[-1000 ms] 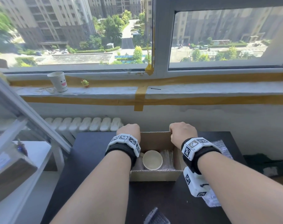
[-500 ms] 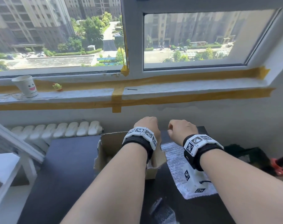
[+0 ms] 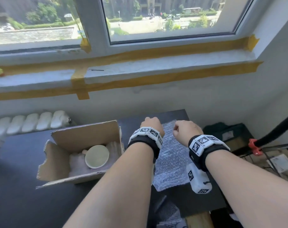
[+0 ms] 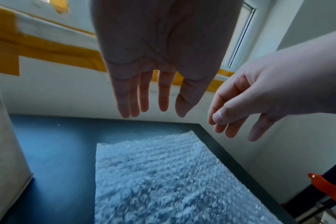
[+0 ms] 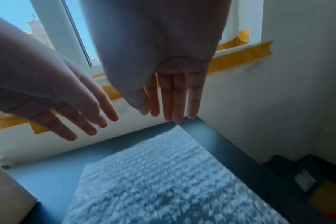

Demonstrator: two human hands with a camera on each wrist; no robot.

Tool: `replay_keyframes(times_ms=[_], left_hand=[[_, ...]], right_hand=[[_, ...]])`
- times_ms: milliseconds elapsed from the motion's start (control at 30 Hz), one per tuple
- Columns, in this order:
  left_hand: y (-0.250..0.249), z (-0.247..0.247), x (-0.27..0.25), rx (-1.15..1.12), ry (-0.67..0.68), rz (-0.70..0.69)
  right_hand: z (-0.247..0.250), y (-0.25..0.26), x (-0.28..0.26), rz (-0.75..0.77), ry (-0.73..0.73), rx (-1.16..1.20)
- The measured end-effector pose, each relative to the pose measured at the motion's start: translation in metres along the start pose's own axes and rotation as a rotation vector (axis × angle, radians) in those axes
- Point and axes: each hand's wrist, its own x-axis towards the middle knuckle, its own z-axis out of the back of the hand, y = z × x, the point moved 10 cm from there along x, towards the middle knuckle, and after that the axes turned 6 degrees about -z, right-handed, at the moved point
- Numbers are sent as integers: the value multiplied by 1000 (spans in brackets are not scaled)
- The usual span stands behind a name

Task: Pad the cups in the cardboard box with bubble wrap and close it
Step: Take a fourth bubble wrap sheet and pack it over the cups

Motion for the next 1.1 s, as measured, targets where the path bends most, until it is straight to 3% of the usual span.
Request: replay_keyframes(times_ms=[200,300,400,767,1100], left_hand=[[32,-52,8,73,196,185],[43,-76,1,189,277,246],[41,-80,3,242,215,247],[55,-63,-11,-231,121,374],[26,18,-18,-177,-12,178]], right_hand=[[-68,-28,19,-31,243,-21],[-83,-43,23,-112,257,-4],[-82,-47,26,-156,200,53],[-75,-46,18,-206,208,258],[7,-22,-2,-106,44,378]])
